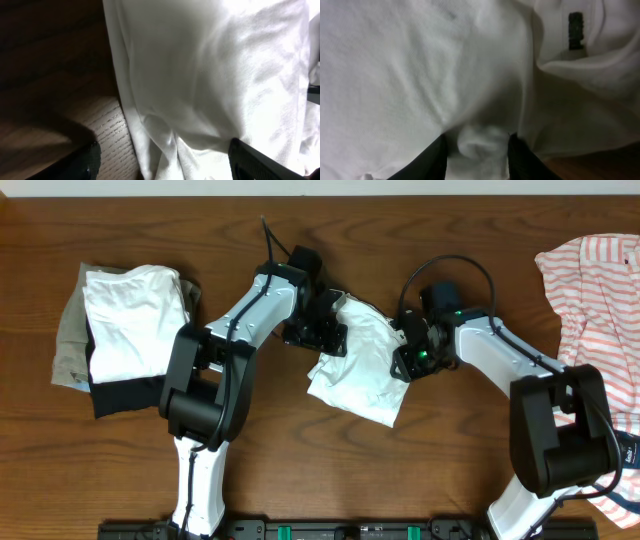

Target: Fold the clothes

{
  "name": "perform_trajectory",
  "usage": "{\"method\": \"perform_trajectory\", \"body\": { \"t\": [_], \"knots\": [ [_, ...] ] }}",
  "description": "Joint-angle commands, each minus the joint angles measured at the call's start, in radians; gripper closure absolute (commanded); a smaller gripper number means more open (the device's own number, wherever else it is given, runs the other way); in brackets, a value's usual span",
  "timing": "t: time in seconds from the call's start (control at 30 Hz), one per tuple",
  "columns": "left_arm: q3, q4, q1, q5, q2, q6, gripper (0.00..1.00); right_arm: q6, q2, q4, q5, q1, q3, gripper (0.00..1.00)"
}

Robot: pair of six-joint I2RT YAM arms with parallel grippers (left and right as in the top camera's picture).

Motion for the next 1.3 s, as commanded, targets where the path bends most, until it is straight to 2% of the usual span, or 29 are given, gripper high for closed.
{"method": "perform_trajectory", "body": {
  "t": [0.0, 0.27, 0.63, 0.83, 1.0, 1.13, 1.2, 1.27],
  "knots": [
    [-0.016, 0.008, 0.002, 0.042, 0.019, 0.024, 0.18, 0.011, 0.036, 0.016, -0.005, 0.011, -0.009, 0.62],
    [-0.025, 0.011, 0.002, 0.182, 0.058, 0.024, 0.17, 0.011, 0.039, 0.037, -0.004, 0.033, -0.009, 0.61],
    [-0.078, 0.014, 0.001, 0.189, 0.058, 0.018, 0.14, 0.011, 0.039, 0.031, -0.004, 0.035, -0.009, 0.61],
    [-0.19, 0.135, 0.0, 0.244, 0.058, -0.08, 0.15, 0.011, 0.039, 0.03, -0.004, 0.035, -0.009, 0.61],
    [-0.216, 0.187, 0.0, 0.263, 0.058, -0.117, 0.23, 0.011, 0.039, 0.026, -0.004, 0.035, -0.009, 0.61],
    [-0.216, 0.208, -0.004, 0.34, 0.058, -0.12, 0.3, 0.011, 0.039, 0.026, -0.004, 0.035, -0.009, 0.62],
    [-0.216, 0.217, -0.011, 0.34, 0.058, -0.12, 0.4, 0.011, 0.039, 0.026, -0.005, 0.035, -0.009, 0.61],
    [-0.216, 0.22, -0.018, 0.34, 0.058, -0.136, 0.58, 0.011, 0.039, 0.026, -0.004, 0.035, -0.009, 0.61]
  ]
}}
